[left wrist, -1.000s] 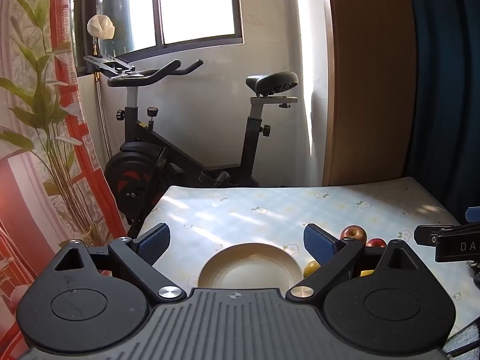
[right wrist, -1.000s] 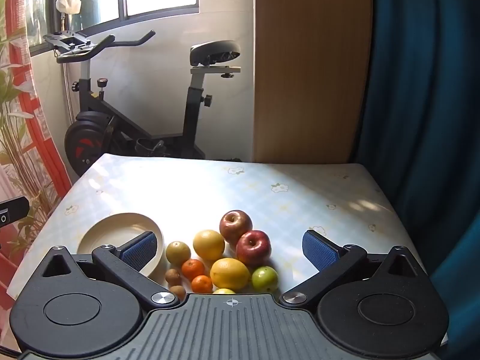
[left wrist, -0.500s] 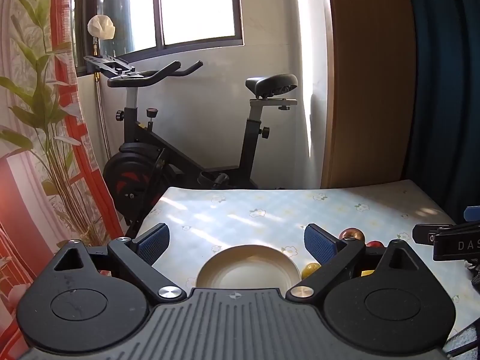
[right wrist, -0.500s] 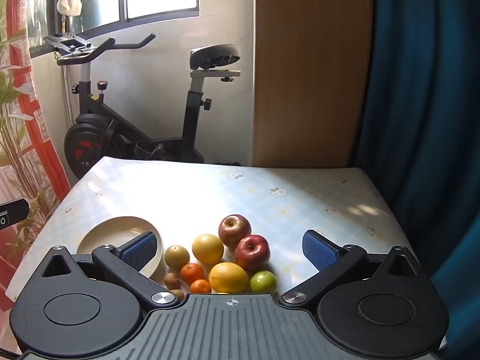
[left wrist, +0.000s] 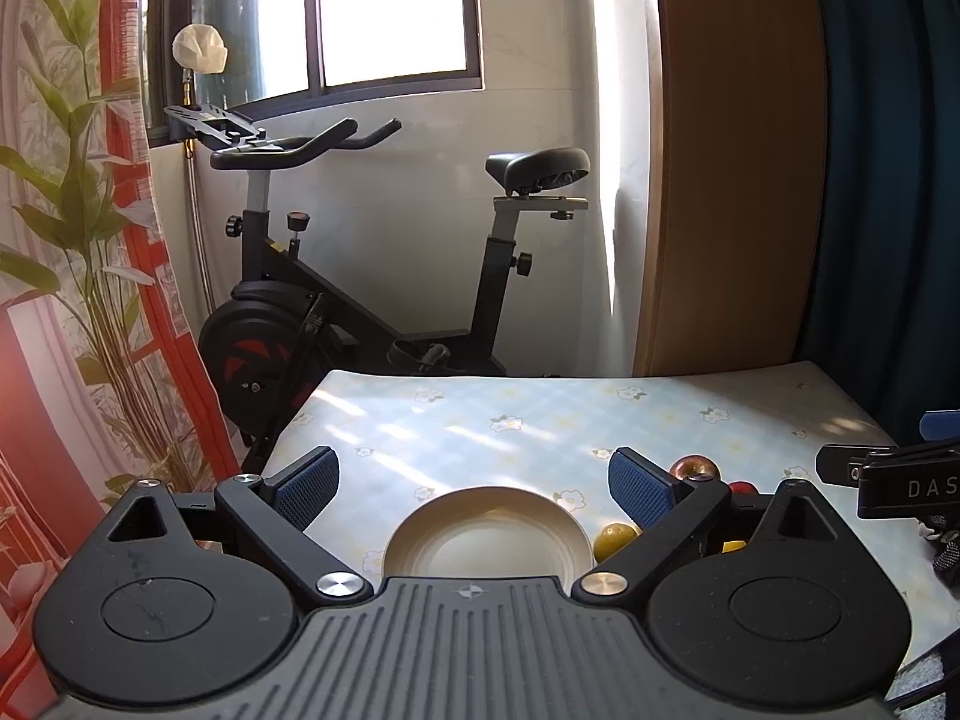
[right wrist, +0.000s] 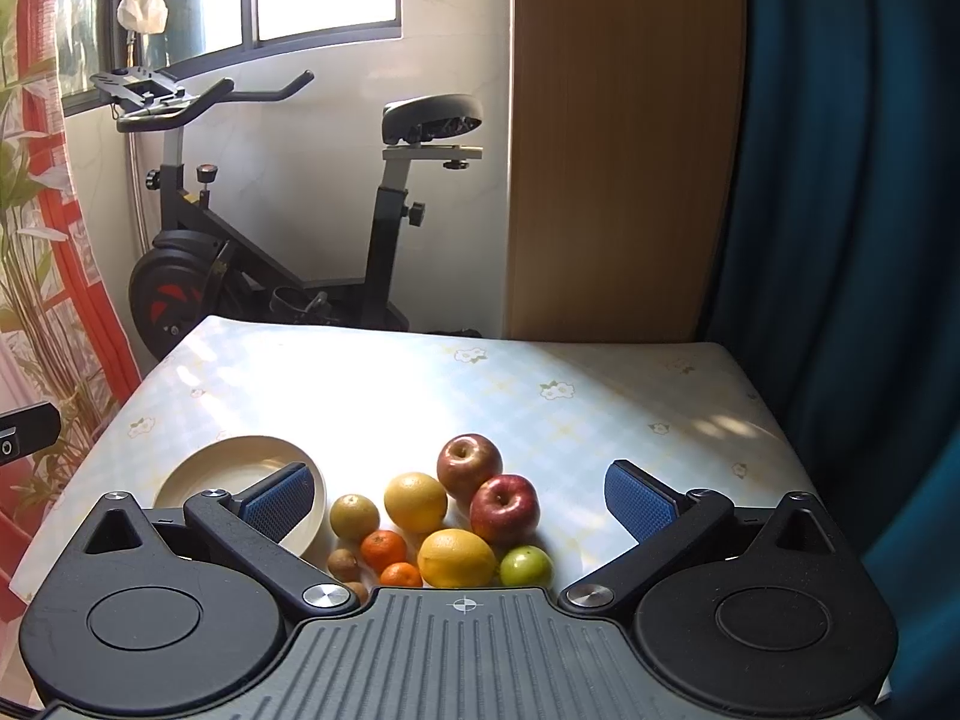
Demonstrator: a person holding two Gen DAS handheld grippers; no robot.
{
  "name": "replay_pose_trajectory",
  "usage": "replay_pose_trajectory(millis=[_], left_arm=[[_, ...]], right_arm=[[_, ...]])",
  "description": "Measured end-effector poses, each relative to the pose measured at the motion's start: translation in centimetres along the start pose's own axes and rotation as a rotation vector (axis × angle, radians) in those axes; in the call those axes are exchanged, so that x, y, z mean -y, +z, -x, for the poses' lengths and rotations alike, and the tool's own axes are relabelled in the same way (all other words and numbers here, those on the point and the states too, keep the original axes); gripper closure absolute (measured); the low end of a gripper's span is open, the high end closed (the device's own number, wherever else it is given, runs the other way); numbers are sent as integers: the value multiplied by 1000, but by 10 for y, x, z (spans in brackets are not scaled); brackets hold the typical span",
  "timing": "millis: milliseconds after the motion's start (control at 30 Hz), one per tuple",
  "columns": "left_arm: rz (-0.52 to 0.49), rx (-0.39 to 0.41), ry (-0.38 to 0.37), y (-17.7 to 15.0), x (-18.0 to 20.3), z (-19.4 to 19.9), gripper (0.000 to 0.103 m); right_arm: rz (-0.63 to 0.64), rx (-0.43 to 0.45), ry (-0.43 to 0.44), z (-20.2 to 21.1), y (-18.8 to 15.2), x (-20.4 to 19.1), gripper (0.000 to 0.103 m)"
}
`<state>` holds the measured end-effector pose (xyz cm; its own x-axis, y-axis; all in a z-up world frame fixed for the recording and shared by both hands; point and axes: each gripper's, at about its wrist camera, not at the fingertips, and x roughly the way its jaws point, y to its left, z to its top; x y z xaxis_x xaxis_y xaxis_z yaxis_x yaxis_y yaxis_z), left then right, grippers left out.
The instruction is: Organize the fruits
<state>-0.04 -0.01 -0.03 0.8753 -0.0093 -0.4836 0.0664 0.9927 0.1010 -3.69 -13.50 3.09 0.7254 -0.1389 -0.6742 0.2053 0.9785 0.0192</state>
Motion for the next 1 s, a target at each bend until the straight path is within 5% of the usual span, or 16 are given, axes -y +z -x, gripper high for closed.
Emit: replay_pose_trajectory(millis=[1000], left_arm=[[2, -1, 15, 1, 2, 2, 5]], right_arm=[[3, 5, -3, 0, -1, -1, 0]])
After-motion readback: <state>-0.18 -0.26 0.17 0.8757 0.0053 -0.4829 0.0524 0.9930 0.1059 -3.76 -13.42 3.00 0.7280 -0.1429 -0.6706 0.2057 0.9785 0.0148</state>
